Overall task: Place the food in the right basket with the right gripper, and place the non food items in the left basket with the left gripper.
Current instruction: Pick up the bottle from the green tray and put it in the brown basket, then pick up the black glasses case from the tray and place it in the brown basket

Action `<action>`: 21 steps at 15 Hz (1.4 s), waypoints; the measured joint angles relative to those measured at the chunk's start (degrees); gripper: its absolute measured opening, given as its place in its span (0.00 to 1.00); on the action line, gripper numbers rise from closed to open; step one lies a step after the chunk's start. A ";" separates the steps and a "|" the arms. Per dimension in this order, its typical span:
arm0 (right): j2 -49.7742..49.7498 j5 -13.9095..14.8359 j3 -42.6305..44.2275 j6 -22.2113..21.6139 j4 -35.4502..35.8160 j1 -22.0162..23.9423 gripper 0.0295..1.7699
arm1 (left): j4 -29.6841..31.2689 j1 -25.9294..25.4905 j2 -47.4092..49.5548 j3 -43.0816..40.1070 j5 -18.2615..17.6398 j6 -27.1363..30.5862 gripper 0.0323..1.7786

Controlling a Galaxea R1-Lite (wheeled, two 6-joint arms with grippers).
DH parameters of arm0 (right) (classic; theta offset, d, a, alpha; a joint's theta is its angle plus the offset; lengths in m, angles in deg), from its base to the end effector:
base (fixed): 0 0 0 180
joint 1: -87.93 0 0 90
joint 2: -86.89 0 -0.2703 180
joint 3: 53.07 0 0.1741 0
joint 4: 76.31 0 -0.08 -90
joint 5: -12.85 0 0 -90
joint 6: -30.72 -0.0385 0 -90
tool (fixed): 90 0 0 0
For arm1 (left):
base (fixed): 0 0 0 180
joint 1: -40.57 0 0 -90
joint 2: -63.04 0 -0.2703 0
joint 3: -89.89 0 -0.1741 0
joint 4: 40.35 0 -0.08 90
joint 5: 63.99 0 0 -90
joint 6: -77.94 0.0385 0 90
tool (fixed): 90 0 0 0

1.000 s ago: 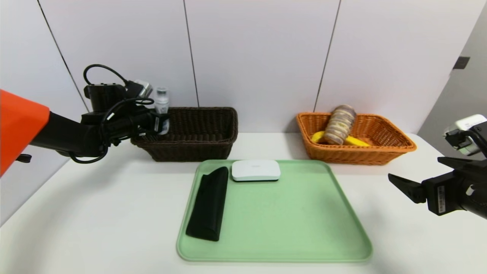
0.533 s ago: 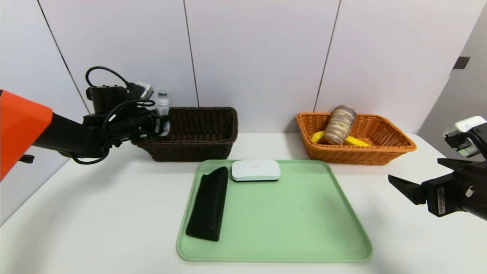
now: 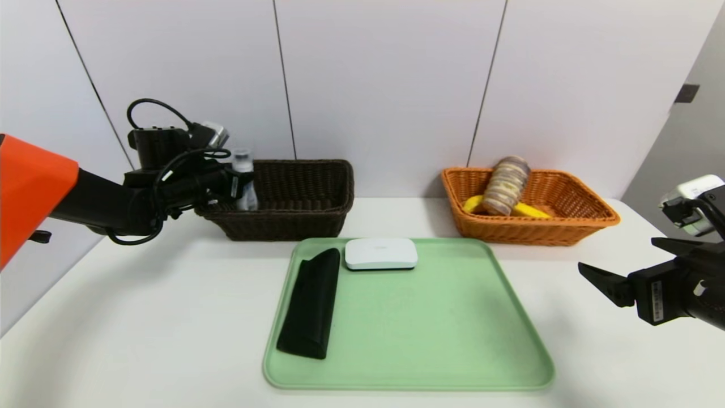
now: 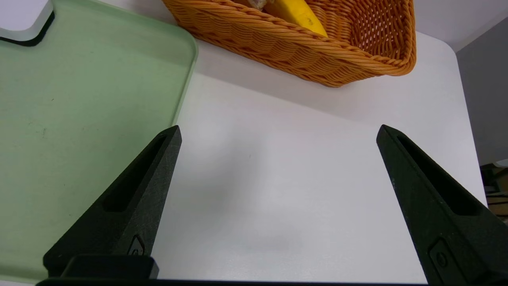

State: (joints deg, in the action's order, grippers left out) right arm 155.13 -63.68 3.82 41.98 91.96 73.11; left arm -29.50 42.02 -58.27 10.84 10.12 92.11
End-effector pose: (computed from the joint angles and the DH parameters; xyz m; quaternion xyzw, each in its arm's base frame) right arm 0.1749 0.0370 0.1707 -0.1448 0.1919 0.0305 0.9702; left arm 0.4187 -0.0211 0.1510 0.1112 0.0631 -0.1592 0.9789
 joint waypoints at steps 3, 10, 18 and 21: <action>0.00 -0.02 0.00 0.00 -0.02 -0.02 0.96 | 0.07 -0.02 -0.22 0.21 0.00 0.07 0.62; -0.02 -0.02 -0.06 -0.02 -0.02 -0.37 0.96 | -1.33 -0.46 1.55 3.39 -0.09 1.76 0.82; -0.22 0.00 -1.54 0.06 2.28 -0.63 0.96 | -7.23 -3.54 11.64 7.39 -0.83 7.74 0.91; -0.27 0.00 -2.04 0.06 2.45 -0.68 0.96 | -10.89 -1.85 16.29 7.41 -0.96 3.00 0.92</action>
State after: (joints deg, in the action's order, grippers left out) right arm 154.86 -63.68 1.79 42.04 94.41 72.43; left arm -40.38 40.17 -41.98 18.25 9.16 95.11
